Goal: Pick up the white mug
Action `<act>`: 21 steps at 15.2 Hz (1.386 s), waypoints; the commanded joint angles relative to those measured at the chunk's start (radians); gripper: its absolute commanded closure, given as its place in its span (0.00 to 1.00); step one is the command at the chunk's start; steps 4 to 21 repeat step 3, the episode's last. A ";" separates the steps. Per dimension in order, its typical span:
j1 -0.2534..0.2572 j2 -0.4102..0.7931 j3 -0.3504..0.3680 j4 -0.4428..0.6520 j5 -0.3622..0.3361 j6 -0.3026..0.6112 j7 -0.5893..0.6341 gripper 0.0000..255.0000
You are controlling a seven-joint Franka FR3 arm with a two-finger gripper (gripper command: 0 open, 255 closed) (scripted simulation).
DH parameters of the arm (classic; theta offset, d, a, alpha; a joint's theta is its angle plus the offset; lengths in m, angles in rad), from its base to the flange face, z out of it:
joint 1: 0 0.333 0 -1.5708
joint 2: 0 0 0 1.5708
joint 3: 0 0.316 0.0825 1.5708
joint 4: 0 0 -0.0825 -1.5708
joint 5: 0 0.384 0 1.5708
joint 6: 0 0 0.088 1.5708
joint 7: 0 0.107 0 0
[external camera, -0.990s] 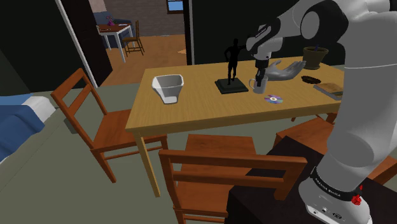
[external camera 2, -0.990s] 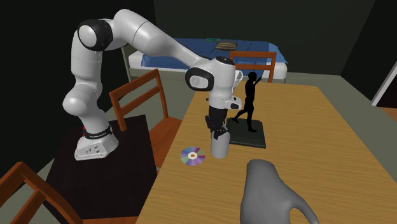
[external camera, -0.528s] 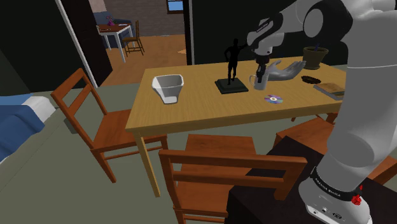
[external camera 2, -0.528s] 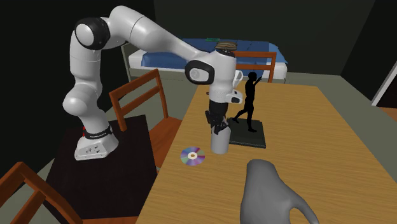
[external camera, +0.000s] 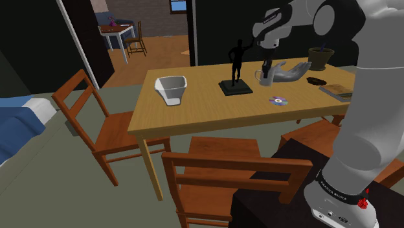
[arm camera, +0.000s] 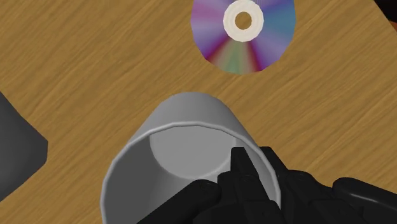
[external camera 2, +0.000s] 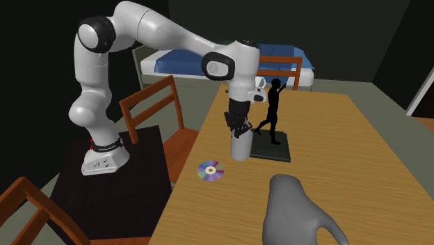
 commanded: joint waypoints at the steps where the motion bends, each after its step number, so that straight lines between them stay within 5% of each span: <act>1: -0.001 -0.004 -0.001 0.023 -0.002 -0.027 0.000 1.00; 21: -0.001 -0.004 -0.001 0.024 -0.002 -0.028 0.000 1.00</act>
